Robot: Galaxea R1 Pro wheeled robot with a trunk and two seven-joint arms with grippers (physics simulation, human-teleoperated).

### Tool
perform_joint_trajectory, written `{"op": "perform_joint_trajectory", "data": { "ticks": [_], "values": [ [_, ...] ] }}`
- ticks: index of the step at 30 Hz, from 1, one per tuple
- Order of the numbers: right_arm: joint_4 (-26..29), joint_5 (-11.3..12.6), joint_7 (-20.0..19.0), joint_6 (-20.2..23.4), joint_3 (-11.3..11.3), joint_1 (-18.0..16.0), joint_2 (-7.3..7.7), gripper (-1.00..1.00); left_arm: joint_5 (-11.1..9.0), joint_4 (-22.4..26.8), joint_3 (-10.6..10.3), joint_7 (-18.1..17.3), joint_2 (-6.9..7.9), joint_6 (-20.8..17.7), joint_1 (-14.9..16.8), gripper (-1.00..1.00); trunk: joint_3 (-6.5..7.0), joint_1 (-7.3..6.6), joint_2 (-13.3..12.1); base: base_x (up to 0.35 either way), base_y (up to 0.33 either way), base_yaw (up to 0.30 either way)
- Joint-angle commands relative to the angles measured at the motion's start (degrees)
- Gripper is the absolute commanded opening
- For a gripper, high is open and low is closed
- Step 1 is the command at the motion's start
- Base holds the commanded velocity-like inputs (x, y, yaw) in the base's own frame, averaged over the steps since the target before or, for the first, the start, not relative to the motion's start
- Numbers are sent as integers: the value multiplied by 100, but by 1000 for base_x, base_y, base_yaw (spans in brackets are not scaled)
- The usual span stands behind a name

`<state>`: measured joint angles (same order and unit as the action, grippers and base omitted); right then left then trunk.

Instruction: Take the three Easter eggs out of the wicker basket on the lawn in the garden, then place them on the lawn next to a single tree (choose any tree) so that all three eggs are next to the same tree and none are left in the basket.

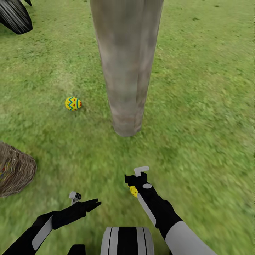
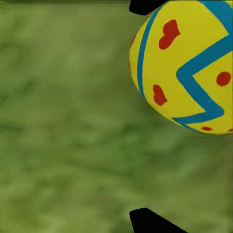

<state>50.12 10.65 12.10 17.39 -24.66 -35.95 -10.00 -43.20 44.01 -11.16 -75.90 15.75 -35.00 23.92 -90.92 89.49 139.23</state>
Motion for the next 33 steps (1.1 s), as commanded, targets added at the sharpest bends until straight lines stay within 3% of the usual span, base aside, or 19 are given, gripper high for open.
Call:
{"op": "perform_joint_trajectory", "data": {
  "ticks": [1,22,33],
  "values": [
    [6,51,47,20,-13,-3,0,100,-48,-3,-27,-4,7,-61,5,100,24,-23,-40,0,0,0],
    [6,51,47,20,-29,-3,0,100,-40,-5,-27,-4,7,-68,4,100,594,-484,-883,0,0,0],
    [6,51,47,21,-30,0,0,100,-40,-9,-27,-4,9,-68,5,100,696,-484,-883,0,0,0]
  ]
}}
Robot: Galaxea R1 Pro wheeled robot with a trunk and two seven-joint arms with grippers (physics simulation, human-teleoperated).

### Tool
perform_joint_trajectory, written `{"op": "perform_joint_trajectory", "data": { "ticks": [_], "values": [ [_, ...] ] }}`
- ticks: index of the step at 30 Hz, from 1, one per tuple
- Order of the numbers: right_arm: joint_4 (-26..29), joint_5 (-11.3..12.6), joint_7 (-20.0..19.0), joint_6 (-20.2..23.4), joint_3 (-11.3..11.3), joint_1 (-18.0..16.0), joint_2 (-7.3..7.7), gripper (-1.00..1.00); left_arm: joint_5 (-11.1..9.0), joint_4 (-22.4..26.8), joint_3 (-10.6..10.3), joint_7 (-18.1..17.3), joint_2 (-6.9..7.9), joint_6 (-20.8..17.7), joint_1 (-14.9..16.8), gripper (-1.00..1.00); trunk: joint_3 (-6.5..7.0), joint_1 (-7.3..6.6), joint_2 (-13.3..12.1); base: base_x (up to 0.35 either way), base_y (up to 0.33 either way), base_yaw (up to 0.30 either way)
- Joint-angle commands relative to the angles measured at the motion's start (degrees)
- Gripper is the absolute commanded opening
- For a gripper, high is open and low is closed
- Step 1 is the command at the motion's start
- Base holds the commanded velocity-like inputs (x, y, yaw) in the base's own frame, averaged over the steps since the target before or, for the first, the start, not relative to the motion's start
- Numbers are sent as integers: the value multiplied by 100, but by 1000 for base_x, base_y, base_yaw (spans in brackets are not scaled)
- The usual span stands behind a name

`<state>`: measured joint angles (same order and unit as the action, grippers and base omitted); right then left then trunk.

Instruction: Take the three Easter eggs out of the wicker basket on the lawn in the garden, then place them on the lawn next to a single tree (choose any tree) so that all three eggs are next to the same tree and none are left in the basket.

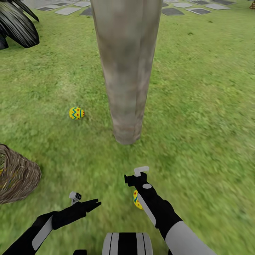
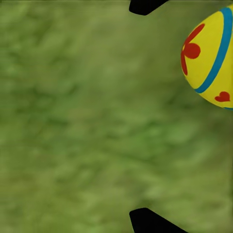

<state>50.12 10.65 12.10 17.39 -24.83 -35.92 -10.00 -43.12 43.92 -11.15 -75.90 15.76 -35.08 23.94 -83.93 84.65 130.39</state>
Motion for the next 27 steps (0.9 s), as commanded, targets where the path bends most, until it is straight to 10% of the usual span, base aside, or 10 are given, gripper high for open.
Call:
{"op": "perform_joint_trajectory", "data": {
  "ticks": [1,27],
  "values": [
    [6,51,47,19,-13,-5,0,100,-48,0,-27,-4,7,-60,1,100,6,-1,1,0,0,0],
    [24,51,38,27,-13,-4,0,100,-48,-4,-18,-10,18,-45,4,100,246,-1,1,0,0,0]
  ]
}}
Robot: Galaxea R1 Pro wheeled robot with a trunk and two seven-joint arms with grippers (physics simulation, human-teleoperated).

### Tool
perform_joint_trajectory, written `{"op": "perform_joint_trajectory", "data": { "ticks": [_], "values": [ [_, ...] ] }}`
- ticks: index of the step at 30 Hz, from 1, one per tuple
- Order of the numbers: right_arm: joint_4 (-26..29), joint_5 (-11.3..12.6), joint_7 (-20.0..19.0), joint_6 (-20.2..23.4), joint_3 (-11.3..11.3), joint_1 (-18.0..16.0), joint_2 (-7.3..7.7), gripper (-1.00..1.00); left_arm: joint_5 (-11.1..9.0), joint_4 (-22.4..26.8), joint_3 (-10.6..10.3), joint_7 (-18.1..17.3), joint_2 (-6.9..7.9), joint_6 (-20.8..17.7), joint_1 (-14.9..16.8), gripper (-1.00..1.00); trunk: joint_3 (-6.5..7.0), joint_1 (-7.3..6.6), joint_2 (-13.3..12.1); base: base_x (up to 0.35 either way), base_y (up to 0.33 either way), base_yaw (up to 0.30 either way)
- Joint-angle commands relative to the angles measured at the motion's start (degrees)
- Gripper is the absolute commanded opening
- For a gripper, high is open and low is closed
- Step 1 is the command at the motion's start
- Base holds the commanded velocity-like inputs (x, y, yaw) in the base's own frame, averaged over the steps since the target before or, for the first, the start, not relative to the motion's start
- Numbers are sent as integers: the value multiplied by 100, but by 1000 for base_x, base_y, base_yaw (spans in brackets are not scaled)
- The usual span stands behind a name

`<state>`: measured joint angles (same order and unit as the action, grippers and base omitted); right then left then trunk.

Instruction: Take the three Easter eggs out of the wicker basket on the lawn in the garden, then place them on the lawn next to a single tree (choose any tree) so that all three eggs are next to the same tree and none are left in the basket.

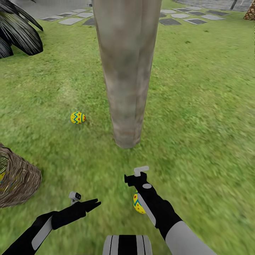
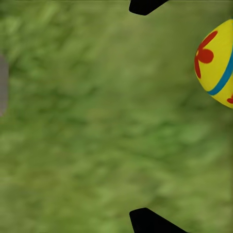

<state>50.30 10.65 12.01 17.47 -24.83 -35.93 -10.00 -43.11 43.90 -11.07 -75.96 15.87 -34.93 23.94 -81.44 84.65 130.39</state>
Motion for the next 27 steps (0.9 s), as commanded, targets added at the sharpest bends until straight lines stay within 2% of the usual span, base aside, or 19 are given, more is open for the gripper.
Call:
{"op": "perform_joint_trajectory", "data": {
  "ticks": [1,12,23,27],
  "values": [
    [6,51,47,20,-13,-4,0,100,-49,1,-27,-5,8,-59,1,100,6,-1,1,0,0,0],
    [6,51,47,20,-13,-3,0,100,-49,12,-27,-4,4,-57,2,100,108,-1,1,0,0,0],
    [6,51,47,20,-13,-3,0,100,-49,7,-27,2,4,-57,3,100,407,-242,-440,0,0,0],
    [6,51,47,20,-13,-2,0,100,-48,5,-27,2,4,-57,5,100,444,-242,-440,0,0,0]
  ]
}}
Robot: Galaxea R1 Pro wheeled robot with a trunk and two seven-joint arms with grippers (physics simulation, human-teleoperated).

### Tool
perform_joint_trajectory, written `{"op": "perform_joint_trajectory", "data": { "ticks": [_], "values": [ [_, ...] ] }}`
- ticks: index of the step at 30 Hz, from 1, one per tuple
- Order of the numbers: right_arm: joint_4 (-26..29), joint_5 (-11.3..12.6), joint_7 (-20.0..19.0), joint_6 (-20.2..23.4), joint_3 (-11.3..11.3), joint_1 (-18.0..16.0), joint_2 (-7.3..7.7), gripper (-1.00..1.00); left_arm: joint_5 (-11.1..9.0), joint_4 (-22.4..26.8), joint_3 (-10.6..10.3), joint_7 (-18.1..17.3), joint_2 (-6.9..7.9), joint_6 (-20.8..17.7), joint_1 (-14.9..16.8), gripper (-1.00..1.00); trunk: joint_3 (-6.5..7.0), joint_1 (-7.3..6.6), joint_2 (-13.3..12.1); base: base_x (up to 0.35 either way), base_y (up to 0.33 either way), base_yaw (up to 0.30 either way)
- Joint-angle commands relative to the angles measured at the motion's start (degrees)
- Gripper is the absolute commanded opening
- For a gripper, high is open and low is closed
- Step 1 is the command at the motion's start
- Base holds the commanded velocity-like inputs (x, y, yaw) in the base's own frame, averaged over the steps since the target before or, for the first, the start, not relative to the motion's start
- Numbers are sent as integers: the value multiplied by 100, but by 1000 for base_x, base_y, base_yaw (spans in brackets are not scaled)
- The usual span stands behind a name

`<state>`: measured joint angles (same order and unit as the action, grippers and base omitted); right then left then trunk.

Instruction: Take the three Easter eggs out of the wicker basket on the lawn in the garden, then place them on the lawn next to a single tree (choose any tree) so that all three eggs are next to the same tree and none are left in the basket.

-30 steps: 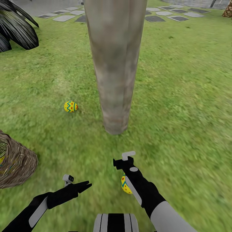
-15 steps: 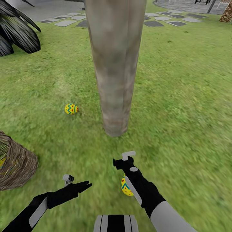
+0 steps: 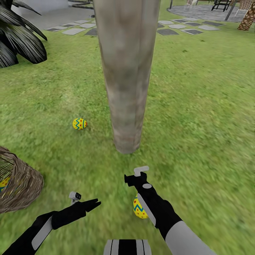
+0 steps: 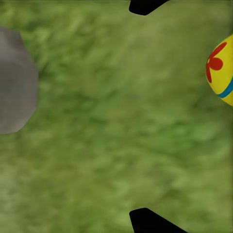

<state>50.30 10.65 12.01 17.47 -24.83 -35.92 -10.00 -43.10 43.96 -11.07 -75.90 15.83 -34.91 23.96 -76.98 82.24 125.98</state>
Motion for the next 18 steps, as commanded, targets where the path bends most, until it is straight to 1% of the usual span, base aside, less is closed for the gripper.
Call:
{"op": "perform_joint_trajectory", "data": {
  "ticks": [1,18],
  "values": [
    [6,51,47,20,-13,-3,0,100,-49,-1,-27,-4,8,-60,4,100,6,-1,1,0,0,0],
    [6,51,53,20,-13,-4,0,100,-49,-1,-27,1,13,-60,1,100,163,-1,1,0,0,0]
  ]
}}
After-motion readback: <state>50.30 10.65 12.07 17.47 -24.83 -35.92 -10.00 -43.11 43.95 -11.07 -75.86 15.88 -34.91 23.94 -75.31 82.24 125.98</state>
